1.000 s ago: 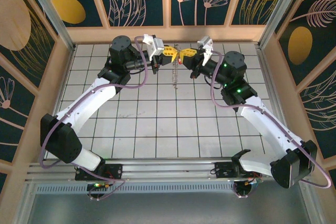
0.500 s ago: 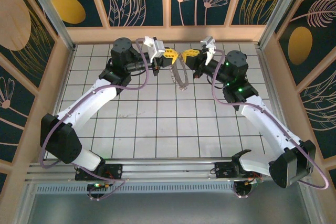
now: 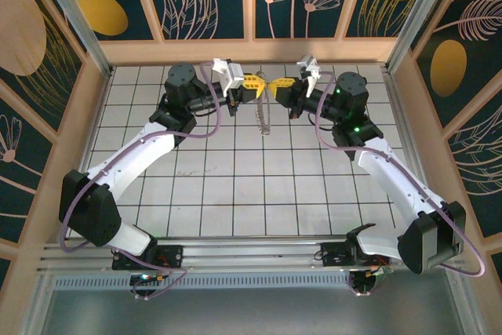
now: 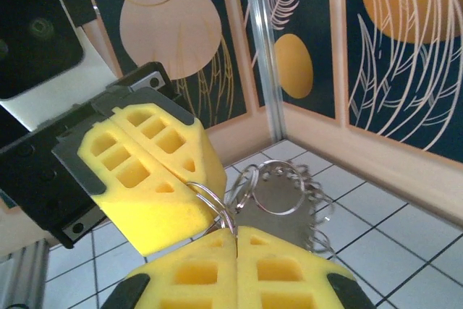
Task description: Put the keys on the keyring
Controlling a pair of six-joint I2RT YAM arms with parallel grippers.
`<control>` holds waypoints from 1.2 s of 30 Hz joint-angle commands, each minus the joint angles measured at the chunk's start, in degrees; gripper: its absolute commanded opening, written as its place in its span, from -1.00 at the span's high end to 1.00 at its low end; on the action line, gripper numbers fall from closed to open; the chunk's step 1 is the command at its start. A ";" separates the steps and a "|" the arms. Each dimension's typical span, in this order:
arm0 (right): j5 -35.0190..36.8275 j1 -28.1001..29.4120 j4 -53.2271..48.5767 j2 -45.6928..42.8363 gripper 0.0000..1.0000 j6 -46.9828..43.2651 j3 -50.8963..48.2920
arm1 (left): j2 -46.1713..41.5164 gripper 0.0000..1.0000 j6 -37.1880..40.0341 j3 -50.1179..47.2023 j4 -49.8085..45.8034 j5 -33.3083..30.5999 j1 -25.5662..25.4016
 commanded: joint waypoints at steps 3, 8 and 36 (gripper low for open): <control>-0.49 -1.67 5.82 -1.02 1.00 4.39 -0.63 | -1.70 1.00 -6.67 -1.23 13.02 2.59 -0.77; 0.41 -2.36 9.90 -2.77 1.00 8.69 -3.18 | -0.99 1.00 -13.29 -3.15 21.35 2.14 -0.75; 9.78 0.97 14.81 -4.83 1.00 18.50 -8.81 | 6.07 1.00 -44.46 -6.53 53.14 -2.16 1.02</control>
